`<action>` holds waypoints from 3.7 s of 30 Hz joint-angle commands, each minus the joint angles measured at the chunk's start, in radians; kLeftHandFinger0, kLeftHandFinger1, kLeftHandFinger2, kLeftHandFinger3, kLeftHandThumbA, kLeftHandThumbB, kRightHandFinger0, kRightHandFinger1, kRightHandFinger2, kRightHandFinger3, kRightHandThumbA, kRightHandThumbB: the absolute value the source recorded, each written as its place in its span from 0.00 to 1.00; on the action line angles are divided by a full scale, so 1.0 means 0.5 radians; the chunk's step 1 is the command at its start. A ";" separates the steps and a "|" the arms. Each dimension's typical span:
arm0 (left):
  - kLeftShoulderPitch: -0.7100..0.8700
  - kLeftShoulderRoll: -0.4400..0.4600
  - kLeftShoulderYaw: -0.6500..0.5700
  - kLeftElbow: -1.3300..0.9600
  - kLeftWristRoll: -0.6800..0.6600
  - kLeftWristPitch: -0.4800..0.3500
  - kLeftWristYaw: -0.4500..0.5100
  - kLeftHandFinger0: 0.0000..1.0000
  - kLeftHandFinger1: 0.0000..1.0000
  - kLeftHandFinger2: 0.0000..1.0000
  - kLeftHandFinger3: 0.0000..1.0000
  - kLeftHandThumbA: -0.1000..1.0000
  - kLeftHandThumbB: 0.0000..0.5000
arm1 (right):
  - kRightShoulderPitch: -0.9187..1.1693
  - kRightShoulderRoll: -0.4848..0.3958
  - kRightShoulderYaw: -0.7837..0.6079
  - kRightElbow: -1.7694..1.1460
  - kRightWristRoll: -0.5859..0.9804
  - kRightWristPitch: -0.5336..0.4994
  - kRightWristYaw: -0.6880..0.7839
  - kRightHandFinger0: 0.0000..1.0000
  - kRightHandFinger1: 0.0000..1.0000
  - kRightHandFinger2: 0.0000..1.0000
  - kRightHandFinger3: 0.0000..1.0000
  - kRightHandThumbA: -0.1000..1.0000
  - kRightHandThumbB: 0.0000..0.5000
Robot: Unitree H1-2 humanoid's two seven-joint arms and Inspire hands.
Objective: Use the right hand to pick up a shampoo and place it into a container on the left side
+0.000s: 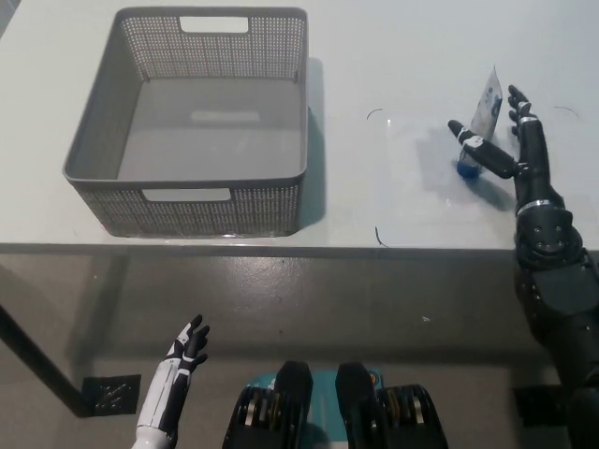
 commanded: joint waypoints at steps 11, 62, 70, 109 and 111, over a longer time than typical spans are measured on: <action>-0.061 0.009 -0.005 -0.048 -0.007 -0.055 0.010 1.00 1.00 1.00 1.00 1.00 0.16 | -0.290 0.063 0.043 0.403 0.092 -0.168 -0.043 1.00 1.00 1.00 1.00 0.90 0.82; -0.098 0.020 -0.024 -0.088 0.017 -0.005 0.002 1.00 1.00 1.00 1.00 1.00 0.12 | -0.572 0.395 0.038 -0.548 0.272 -0.063 -0.322 0.00 0.26 0.65 0.66 0.00 0.26; -0.112 0.034 -0.039 -0.089 0.013 0.005 -0.005 1.00 1.00 1.00 1.00 1.00 0.20 | -0.694 0.587 0.143 -0.508 0.182 -0.022 -0.387 0.00 0.26 0.67 0.65 0.00 0.30; -0.155 0.052 -0.100 -0.089 0.083 0.020 -0.012 1.00 1.00 1.00 1.00 1.00 0.13 | -0.730 0.894 0.678 0.316 -0.115 -0.239 -0.442 0.50 0.65 0.80 0.86 0.36 0.40; -0.160 0.054 -0.099 -0.089 0.084 0.025 -0.013 1.00 1.00 1.00 1.00 1.00 0.14 | -0.728 0.885 0.660 0.303 -0.081 -0.246 -0.394 0.52 0.61 0.75 0.87 0.40 0.45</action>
